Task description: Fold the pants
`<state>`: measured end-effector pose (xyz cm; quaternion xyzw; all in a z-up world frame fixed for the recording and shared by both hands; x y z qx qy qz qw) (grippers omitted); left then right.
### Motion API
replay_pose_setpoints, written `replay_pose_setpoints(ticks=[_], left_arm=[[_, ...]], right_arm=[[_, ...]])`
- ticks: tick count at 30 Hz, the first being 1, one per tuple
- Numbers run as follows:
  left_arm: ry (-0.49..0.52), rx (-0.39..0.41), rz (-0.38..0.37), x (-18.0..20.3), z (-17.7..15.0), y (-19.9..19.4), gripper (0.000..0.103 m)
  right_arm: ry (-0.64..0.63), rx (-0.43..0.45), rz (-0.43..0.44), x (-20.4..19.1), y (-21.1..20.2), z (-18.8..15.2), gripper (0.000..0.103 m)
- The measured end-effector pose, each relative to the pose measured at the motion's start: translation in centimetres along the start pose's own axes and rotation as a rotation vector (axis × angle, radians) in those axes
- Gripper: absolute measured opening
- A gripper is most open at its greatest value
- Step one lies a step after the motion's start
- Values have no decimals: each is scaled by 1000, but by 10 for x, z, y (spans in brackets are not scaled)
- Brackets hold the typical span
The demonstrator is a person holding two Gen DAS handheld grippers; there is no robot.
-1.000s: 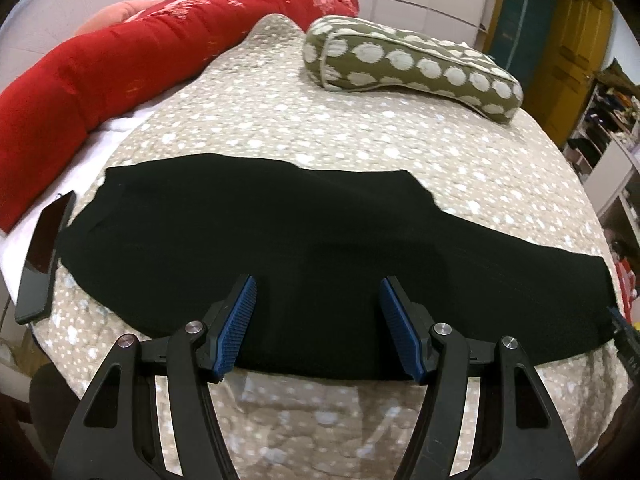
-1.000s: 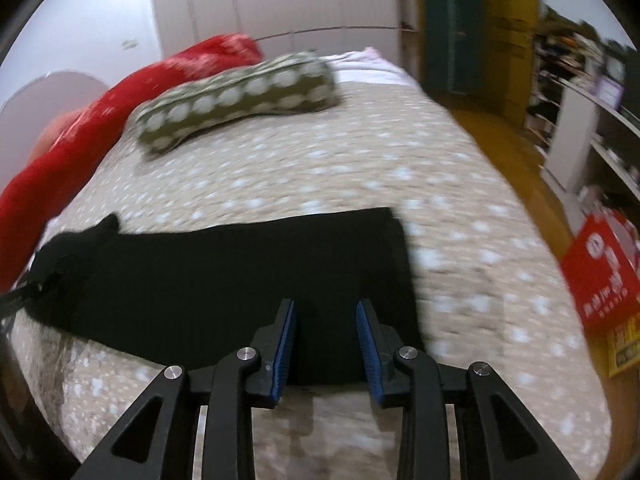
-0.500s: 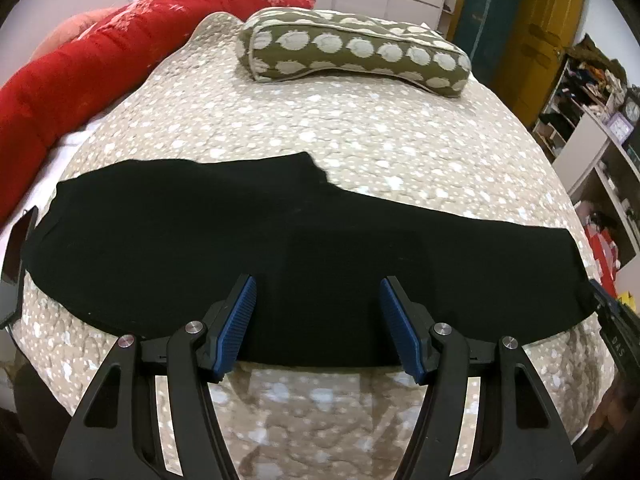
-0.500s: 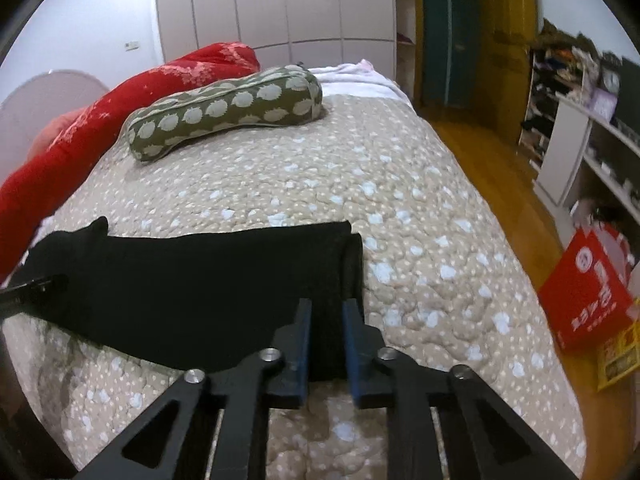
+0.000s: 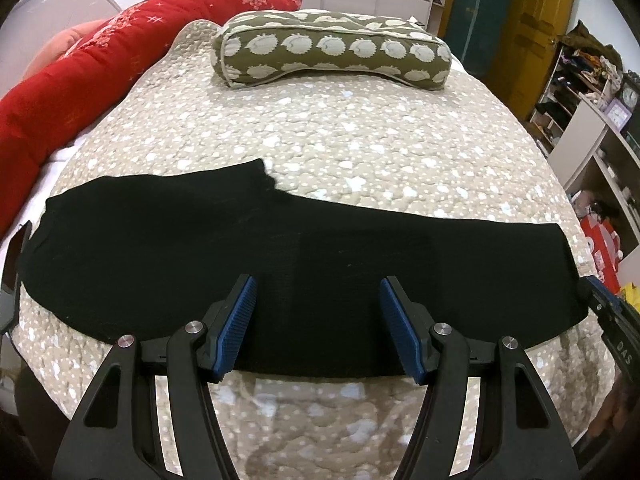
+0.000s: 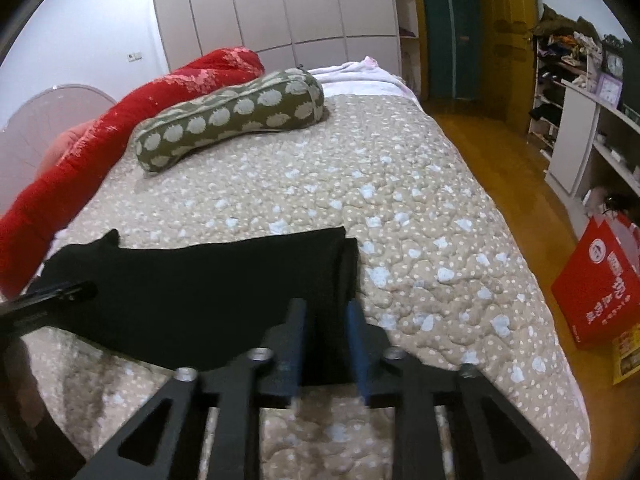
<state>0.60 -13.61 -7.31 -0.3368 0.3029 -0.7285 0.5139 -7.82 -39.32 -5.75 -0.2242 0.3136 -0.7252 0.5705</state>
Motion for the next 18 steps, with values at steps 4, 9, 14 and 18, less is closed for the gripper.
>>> replay_pose_setpoints(ticks=[4, 9, 14, 18], left_arm=[[12, -3, -6, 9, 1, 3, 64], [18, -20, -24, 17, 1, 9, 64], [14, -31, -29, 20, 1, 14, 64], [10, -42, -38, 20, -1, 18, 64]], right_arm=[[16, 2, 31, -6, -3, 0, 39], [-35, -6, 9, -18, 1, 1, 39], [-31, -25, 23, -18, 7, 1, 40], [-13, -23, 38, -15, 7, 1, 40]])
Point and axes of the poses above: each gripper's, at about its wrist camera, not at the fingertips, and y roughly the way its jaws point, x to its right, z to its top, the point moved 3 cm from there along y, roughly the way its jaws point, and after that the axes turned 8 degrees about -z, right-handed, at the moved point
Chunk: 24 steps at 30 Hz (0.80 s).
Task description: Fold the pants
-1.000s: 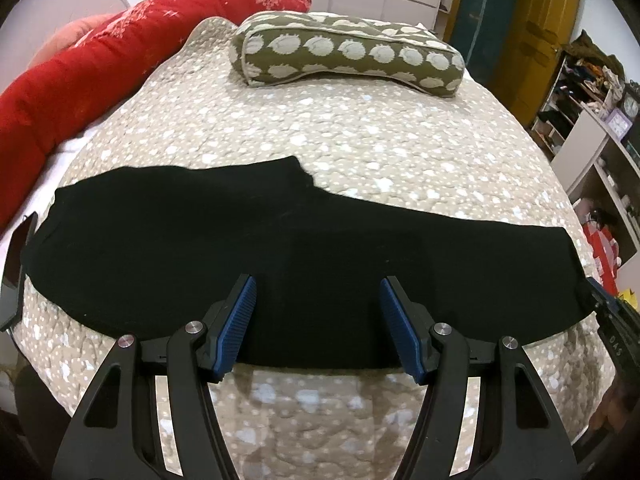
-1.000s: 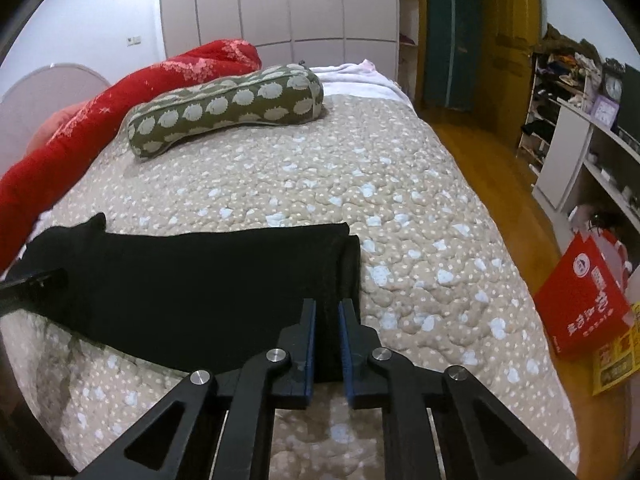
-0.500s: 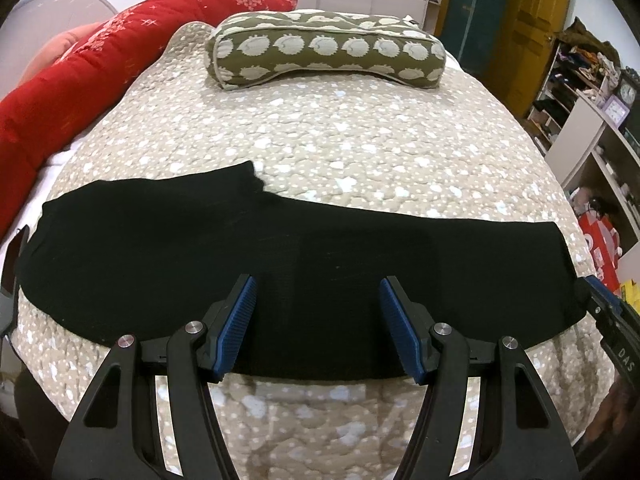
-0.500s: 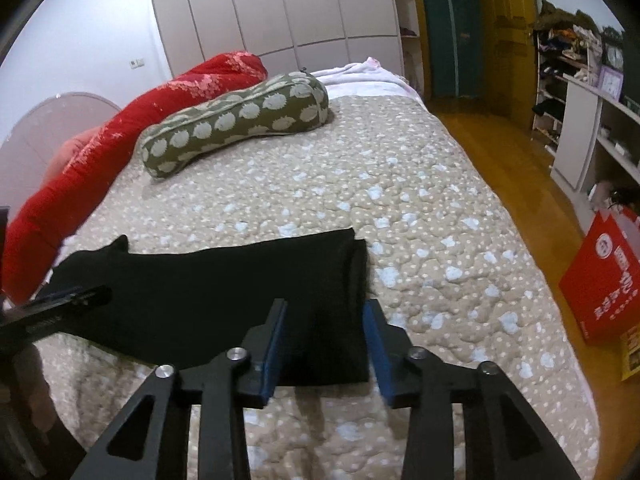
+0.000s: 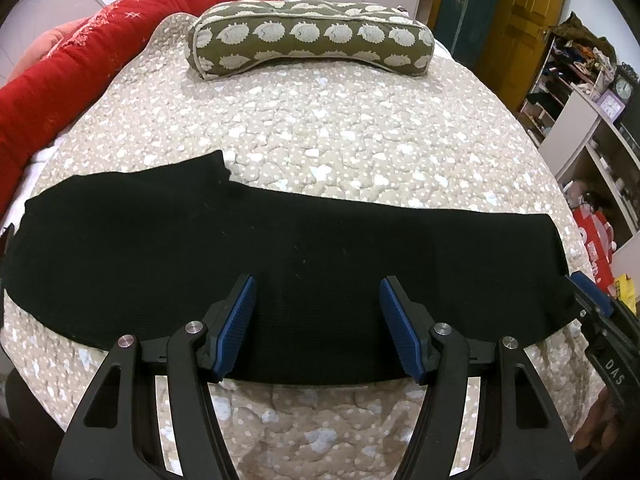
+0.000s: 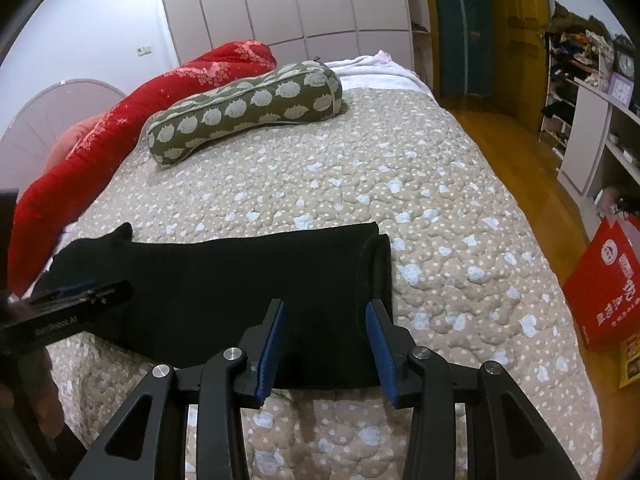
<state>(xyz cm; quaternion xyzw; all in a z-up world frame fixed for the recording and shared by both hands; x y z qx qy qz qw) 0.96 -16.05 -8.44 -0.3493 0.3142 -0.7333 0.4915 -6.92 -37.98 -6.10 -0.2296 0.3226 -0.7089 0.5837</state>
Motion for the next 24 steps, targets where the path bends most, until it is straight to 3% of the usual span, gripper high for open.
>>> replay_pose_setpoints(ticks=[15, 24], left_arm=[[18, 0, -15, 7, -2, -1, 64], [33, 34, 23, 7, -2, -12, 64]], right_arm=[[19, -2, 22, 2, -6, -3, 43], [41, 2, 68, 0, -8, 1, 43]])
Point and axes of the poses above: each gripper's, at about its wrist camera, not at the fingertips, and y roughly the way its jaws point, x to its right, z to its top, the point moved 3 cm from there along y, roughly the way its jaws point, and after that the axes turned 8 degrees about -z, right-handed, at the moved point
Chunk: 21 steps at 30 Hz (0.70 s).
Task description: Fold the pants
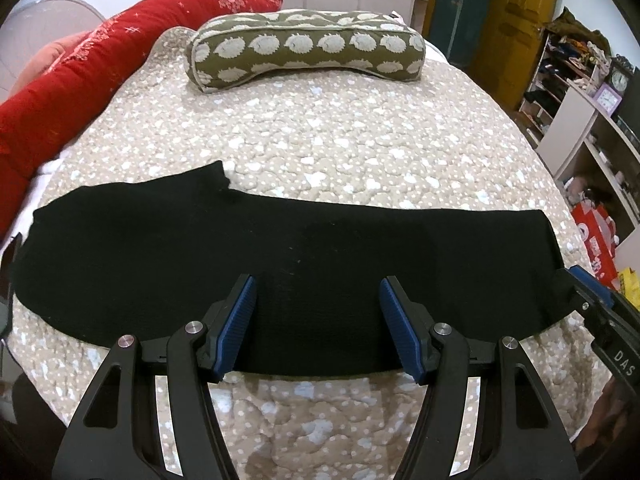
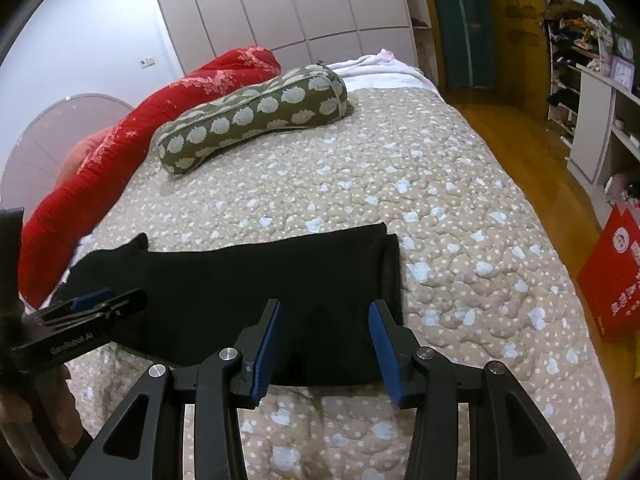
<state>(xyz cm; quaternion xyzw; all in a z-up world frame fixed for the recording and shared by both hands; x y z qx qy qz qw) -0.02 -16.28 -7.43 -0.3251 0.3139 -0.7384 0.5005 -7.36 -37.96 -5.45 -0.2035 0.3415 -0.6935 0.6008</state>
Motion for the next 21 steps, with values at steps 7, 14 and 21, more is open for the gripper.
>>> replay_pose_setpoints(ticks=[7, 14, 21], left_arm=[[9, 0, 9, 0, -4, -3, 64], [23, 15, -7, 7, -1, -5, 64], [21, 3, -37, 11, 0, 1, 64]], right_arm=[[-5, -12, 20, -3, 4, -2, 43], [10, -17, 20, 3, 5, -5, 43], [33, -21, 17, 8, 5, -5, 43]])
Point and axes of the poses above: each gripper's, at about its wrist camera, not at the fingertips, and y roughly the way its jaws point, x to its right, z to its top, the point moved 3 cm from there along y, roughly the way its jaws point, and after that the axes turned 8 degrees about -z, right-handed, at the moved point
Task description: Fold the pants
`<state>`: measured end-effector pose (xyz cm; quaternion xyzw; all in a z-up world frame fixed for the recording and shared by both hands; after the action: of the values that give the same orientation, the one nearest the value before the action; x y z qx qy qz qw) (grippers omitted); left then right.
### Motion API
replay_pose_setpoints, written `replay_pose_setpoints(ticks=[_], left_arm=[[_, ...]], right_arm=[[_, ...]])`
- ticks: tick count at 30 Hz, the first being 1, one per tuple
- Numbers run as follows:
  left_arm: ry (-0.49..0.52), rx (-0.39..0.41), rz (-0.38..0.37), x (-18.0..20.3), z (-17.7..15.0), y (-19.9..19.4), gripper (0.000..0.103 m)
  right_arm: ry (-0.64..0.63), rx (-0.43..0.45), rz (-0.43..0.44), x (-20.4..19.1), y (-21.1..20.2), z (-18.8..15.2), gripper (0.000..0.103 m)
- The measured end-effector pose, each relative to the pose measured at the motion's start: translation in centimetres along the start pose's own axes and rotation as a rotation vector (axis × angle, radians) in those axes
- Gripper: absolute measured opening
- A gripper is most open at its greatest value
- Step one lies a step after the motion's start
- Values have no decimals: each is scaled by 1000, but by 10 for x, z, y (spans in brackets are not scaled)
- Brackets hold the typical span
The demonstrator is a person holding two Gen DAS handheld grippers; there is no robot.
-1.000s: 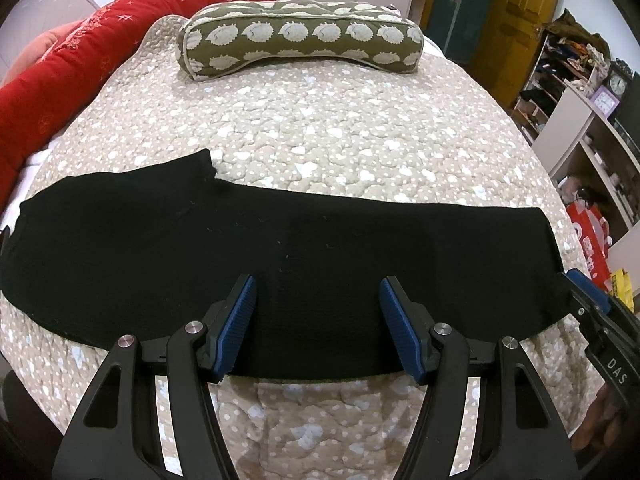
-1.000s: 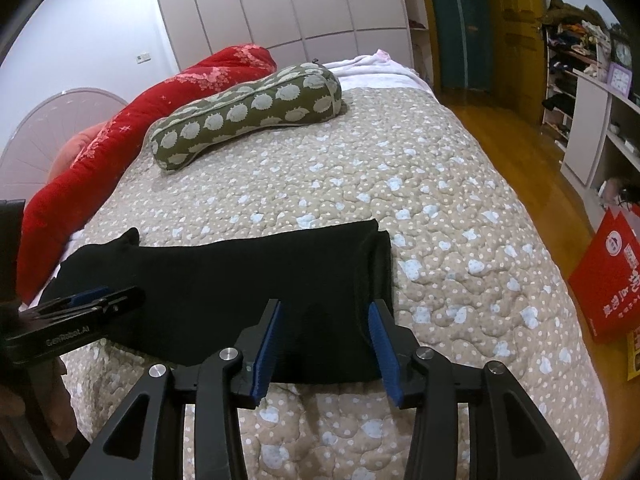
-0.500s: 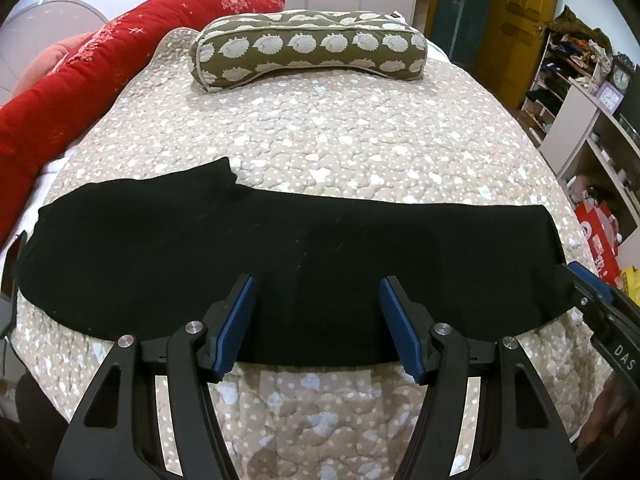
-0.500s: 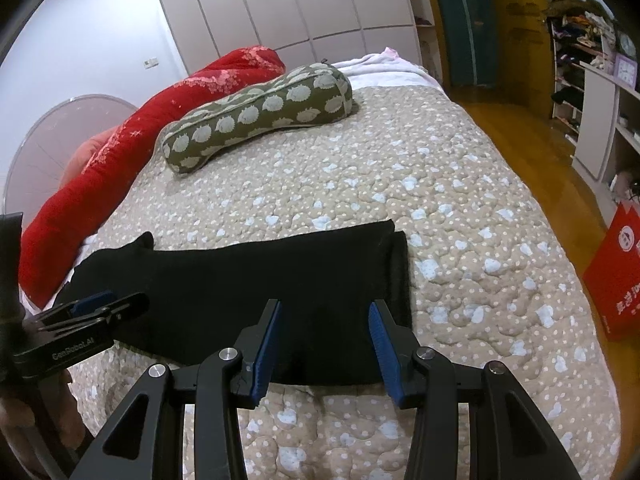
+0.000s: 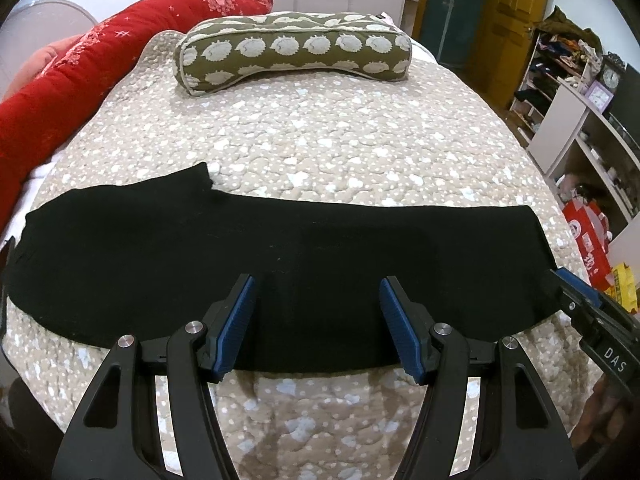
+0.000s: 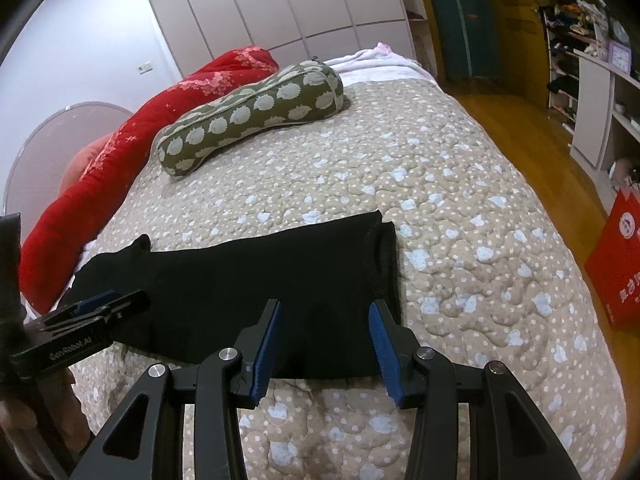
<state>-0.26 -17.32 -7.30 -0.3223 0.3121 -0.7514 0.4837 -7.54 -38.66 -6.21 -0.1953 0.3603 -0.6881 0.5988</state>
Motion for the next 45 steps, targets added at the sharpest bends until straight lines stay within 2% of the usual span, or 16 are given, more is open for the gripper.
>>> replay_pose_setpoints(ticks=[8, 15, 30, 37, 45], left_arm=[[14, -19, -7, 3, -3, 8, 64], [12, -20, -22, 4, -3, 10, 64], [7, -28, -42, 7, -2, 16, 64], [33, -30, -103, 22, 8, 19, 64], [92, -38, -118, 47, 16, 27, 64]], right_arm=[[-24, -8, -13, -1, 2, -2, 44], [11, -12, 3, 3, 5, -2, 44], [-55, -12, -42, -12, 5, 4, 44], [-22, -10, -48, 2, 1, 4, 44], [9, -16, -68, 17, 2, 4, 44]])
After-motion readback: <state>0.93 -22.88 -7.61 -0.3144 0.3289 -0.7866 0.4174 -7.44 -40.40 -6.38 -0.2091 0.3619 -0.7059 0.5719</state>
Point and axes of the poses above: each gripper's, at about its wrist camera, not at the fingertips, and y roughly the way its jaws point, x to its right, z to its top, the point moved 3 cm from there along y, roughly the way its jaws point, and after that the axes turned 8 degrees about -z, right-handed, at the moved point
